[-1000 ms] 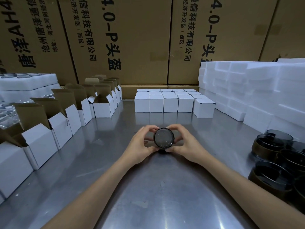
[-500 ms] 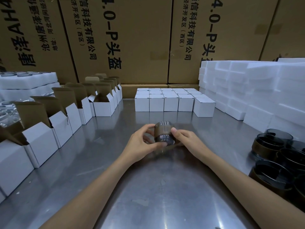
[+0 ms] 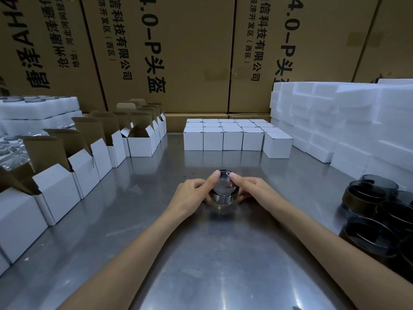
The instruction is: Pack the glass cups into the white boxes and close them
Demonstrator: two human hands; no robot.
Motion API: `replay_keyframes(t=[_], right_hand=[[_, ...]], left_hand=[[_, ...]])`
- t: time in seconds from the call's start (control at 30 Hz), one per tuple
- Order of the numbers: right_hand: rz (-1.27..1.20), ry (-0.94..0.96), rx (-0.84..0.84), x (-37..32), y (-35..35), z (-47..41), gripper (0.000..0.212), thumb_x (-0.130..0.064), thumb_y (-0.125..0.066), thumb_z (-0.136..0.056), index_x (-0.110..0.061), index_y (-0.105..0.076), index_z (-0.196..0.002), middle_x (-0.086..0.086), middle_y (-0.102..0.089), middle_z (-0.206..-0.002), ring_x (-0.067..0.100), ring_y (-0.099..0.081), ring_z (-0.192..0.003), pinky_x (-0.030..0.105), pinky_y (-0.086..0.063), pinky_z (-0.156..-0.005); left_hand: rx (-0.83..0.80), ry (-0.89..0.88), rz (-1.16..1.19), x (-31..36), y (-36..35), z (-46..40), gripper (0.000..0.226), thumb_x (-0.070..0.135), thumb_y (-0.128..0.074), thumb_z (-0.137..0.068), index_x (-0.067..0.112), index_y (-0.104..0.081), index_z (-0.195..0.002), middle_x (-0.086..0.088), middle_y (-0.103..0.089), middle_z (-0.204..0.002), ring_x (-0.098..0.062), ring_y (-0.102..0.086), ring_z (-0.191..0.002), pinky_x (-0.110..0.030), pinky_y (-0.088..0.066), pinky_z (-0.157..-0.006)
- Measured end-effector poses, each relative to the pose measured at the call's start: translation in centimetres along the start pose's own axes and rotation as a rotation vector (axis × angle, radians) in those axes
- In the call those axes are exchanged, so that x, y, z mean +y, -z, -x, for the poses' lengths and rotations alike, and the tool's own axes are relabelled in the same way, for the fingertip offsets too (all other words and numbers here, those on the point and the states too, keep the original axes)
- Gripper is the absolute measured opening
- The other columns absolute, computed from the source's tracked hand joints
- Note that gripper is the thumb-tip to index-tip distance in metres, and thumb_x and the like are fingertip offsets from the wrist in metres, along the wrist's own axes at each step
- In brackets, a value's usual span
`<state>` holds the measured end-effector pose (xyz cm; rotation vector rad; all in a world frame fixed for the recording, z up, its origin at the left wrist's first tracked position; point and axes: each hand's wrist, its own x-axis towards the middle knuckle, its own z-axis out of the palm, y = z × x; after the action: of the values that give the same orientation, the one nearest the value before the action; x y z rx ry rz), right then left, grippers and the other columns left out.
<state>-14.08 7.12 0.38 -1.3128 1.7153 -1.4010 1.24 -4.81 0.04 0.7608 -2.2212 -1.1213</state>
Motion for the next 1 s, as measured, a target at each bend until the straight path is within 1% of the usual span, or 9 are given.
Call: replay_keyframes(t=[0.07,0.17,0.27,0.33,0.4,0.5,0.67,0.8,1.0], right_hand=[[0.001,0.000,-0.007,-0.06,0.04,-0.04,0.055,-0.073,-0.060,-0.067,-0.018,-0.070,-0.070,0.004,-0.066,-0.066,0.012,-0.063,-0.064,0.023,-0.050,-0.069],[0.012,-0.004,-0.001,0.02,0.07,0.02,0.074,-0.075,-0.061,-0.066,-0.005,-0.070,-0.084,0.004,-0.066,-0.068,0.012,-0.063,-0.066,0.023,-0.050,-0.069],[-0.007,0.039,0.030,0.02,0.04,0.48,0.057,-0.070,-0.065,-0.066,-0.020,-0.073,-0.093,-0.009,-0.070,-0.081,0.006,-0.065,-0.074,0.017,-0.050,-0.070],[-0.052,0.094,0.046,0.11,0.19,0.70,0.042,-0.052,-0.071,-0.070,-0.027,-0.070,-0.104,-0.012,-0.073,-0.097,0.005,-0.067,-0.090,0.014,-0.049,-0.073],[-0.048,0.122,0.060,0.31,0.39,0.61,0.044,-0.036,-0.077,-0.070,-0.030,-0.065,-0.113,-0.008,-0.072,-0.107,0.010,-0.065,-0.102,0.019,-0.050,-0.084],[0.019,0.136,0.088,0.53,0.55,0.36,0.056,-0.029,-0.082,-0.065,-0.037,-0.062,-0.116,-0.007,-0.068,-0.114,0.022,-0.062,-0.107,0.028,-0.049,-0.094],[0.089,0.187,0.120,0.76,0.44,0.25,0.061,-0.022,-0.084,-0.065,-0.043,-0.058,-0.115,-0.008,-0.063,-0.122,0.015,-0.060,-0.107,0.018,-0.048,-0.088],[0.116,0.218,0.143,0.77,0.29,0.27,0.063,-0.012,-0.084,-0.068,-0.046,-0.056,-0.112,-0.010,-0.060,-0.119,0.014,-0.059,-0.098,0.018,-0.051,-0.079],[0.310,0.298,0.122,0.37,-0.32,0.36,0.068,-0.024,-0.084,-0.070,-0.049,-0.041,-0.118,-0.023,-0.047,-0.128,0.004,-0.045,-0.119,0.014,-0.038,-0.092]], left_hand=[[-0.009,-0.002,0.003,-0.21,-0.06,-0.07,0.079,0.085,-0.034,-0.072,0.013,-0.066,-0.066,0.007,-0.070,-0.062,0.000,-0.063,-0.069,-0.023,-0.046,-0.076],[-0.033,0.000,0.013,-0.29,-0.03,-0.12,0.078,0.085,-0.037,-0.073,0.013,-0.067,-0.068,0.006,-0.071,-0.064,-0.003,-0.066,-0.072,-0.025,-0.048,-0.081],[-0.064,-0.024,0.064,-0.31,0.08,-0.10,0.068,0.084,-0.047,-0.067,0.020,-0.069,-0.076,0.008,-0.072,-0.073,-0.008,-0.067,-0.081,-0.024,-0.048,-0.079],[-0.078,-0.087,0.138,-0.49,0.21,-0.13,0.043,0.068,-0.064,-0.072,0.028,-0.069,-0.089,0.010,-0.072,-0.089,-0.010,-0.067,-0.092,-0.025,-0.050,-0.084],[-0.105,-0.145,0.180,-0.76,0.43,-0.25,0.033,0.043,-0.075,-0.074,0.030,-0.067,-0.103,0.011,-0.071,-0.104,-0.007,-0.066,-0.099,-0.025,-0.050,-0.088],[-0.108,-0.191,0.175,-0.94,0.66,-0.26,0.044,0.025,-0.082,-0.072,0.036,-0.061,-0.109,0.014,-0.067,-0.110,-0.005,-0.066,-0.097,-0.018,-0.051,-0.086],[-0.064,-0.210,0.122,-0.98,0.31,-0.36,0.060,0.018,-0.084,-0.071,0.031,-0.054,-0.121,0.009,-0.060,-0.123,-0.016,-0.063,-0.105,-0.033,-0.051,-0.094],[0.027,-0.392,-0.088,-0.88,0.01,0.06,0.074,0.030,-0.083,-0.071,0.033,-0.045,-0.134,0.016,-0.048,-0.126,-0.004,-0.050,-0.112,-0.016,-0.042,-0.097],[0.139,-0.484,-0.133,-0.17,0.16,0.44,0.060,0.023,-0.083,-0.070,0.019,-0.056,-0.124,0.008,-0.060,-0.118,-0.009,-0.058,-0.108,-0.032,-0.047,-0.094]])
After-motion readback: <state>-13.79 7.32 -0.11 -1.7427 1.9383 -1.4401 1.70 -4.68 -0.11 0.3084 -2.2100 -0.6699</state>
